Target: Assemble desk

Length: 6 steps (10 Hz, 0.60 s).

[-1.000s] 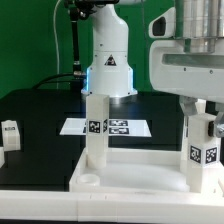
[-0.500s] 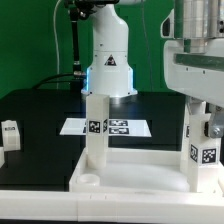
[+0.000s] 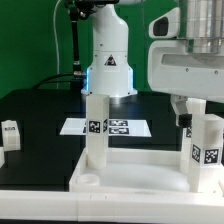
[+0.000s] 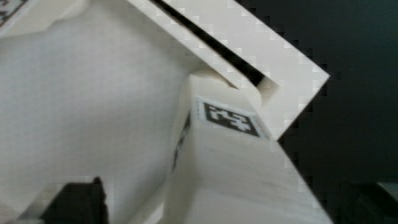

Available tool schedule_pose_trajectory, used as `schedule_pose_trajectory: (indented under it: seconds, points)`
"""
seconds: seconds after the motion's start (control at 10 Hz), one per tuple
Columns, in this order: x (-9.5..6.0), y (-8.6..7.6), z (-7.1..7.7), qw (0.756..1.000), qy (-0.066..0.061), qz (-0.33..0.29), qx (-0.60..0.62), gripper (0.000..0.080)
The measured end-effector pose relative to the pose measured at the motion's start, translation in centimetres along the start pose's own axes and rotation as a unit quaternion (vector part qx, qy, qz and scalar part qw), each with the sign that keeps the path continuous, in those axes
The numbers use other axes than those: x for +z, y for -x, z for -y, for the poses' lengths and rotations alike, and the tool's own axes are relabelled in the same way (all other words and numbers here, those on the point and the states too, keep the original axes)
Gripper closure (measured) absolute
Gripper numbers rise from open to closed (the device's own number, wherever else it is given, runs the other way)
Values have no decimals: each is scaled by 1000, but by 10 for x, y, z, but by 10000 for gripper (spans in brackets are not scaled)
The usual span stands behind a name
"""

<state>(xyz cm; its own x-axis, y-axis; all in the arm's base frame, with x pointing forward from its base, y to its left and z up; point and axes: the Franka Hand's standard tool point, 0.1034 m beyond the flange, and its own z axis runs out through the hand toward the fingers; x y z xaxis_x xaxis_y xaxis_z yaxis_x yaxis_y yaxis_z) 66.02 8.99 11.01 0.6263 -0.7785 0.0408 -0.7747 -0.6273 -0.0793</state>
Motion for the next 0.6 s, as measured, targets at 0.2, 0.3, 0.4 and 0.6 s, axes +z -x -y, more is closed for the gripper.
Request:
schedule_pose_trajectory:
  seconds: [0.2,0.3,0.4,0.6]
  points:
    - [-1,1,2,994,2,-6,-106,151]
    - [-1,1,3,988,3,-9,-155,150]
    - [-1,2,4,981,6,-12,-193,150]
    - [-1,3,5,956,13,-15,-292,150]
